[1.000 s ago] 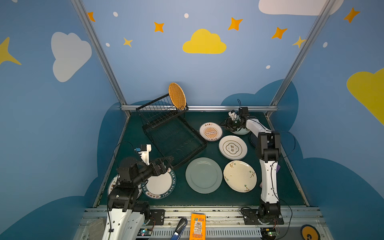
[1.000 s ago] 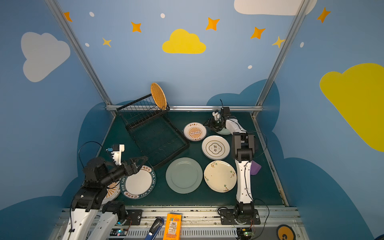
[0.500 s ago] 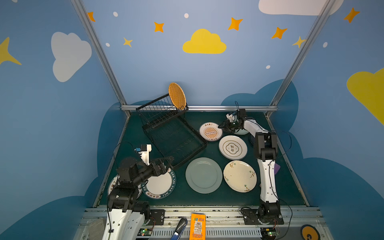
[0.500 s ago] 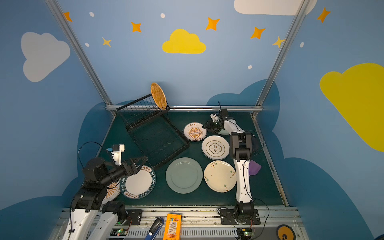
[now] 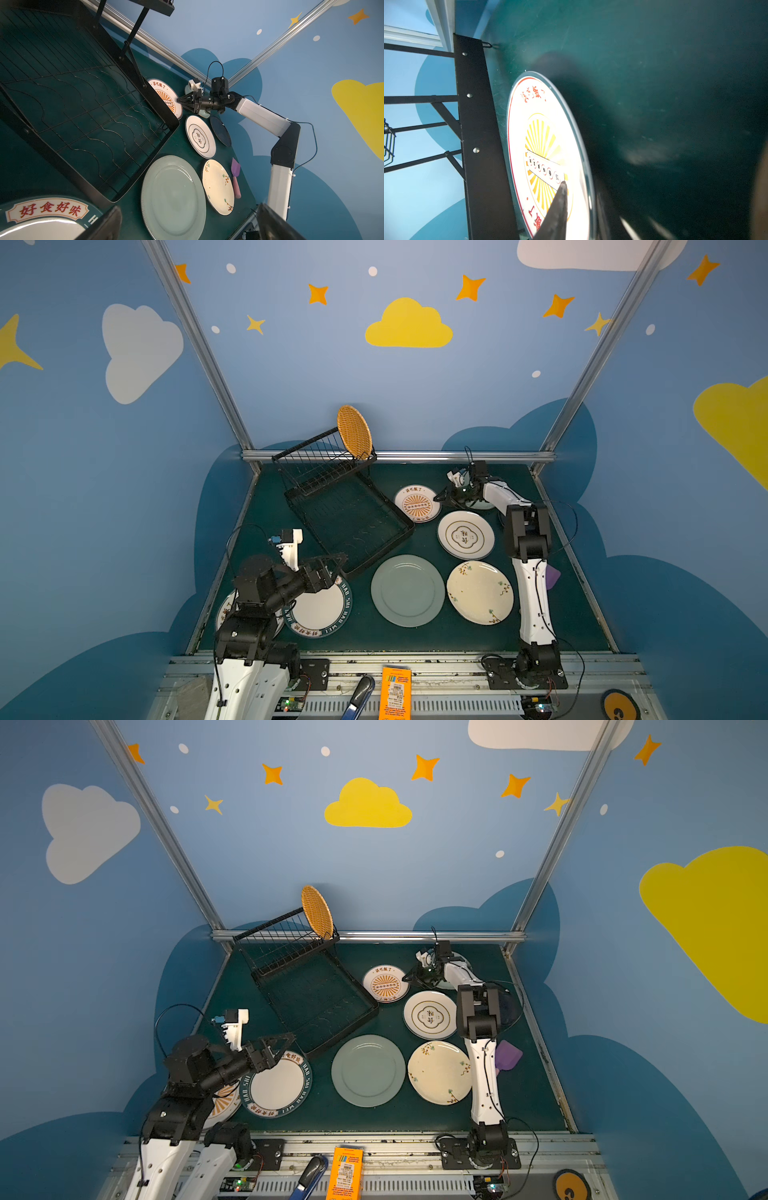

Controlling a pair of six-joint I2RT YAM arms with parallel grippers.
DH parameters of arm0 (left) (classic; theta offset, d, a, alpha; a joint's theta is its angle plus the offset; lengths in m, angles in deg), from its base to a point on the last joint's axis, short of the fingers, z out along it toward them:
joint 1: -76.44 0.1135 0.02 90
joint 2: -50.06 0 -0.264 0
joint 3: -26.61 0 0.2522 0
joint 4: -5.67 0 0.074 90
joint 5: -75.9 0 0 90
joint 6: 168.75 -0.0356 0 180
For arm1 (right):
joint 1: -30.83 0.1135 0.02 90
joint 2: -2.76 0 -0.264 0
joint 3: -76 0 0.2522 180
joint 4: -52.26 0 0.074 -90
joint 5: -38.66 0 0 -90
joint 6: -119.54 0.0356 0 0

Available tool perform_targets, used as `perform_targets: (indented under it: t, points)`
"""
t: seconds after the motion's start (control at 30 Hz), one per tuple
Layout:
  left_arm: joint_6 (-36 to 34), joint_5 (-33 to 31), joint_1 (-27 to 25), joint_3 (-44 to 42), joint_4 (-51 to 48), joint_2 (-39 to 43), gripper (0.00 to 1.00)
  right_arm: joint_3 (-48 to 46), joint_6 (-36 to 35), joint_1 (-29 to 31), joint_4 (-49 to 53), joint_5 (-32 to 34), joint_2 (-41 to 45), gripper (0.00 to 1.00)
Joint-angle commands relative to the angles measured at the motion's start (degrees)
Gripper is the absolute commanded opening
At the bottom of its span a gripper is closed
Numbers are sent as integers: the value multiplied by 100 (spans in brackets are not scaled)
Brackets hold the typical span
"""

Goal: Load the plates into the dish rack
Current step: 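Reach the right gripper down to the orange sunburst plate's rim, then grasp the sunburst plate's rim with the right gripper and tilt it upright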

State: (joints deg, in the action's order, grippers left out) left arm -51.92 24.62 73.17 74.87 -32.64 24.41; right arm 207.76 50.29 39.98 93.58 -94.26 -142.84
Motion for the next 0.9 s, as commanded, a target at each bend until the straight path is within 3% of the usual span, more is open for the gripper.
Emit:
perform_targets:
  t: [0.0,0.4,0.67,0.87]
  points:
    - [-18,25,27,109,131,49,100,113,-28,17,-28,-130,-148,16]
    - [-3,-63,25,101,119,104,100,-30,64,-126,-503,20,144,0]
    - [15,-187,21,81,126,167,100,110,328,-287,-788,76,453,0]
    - [39,-449,19,48,155,220,100,-365,957,-427,-1481,202,1086,0]
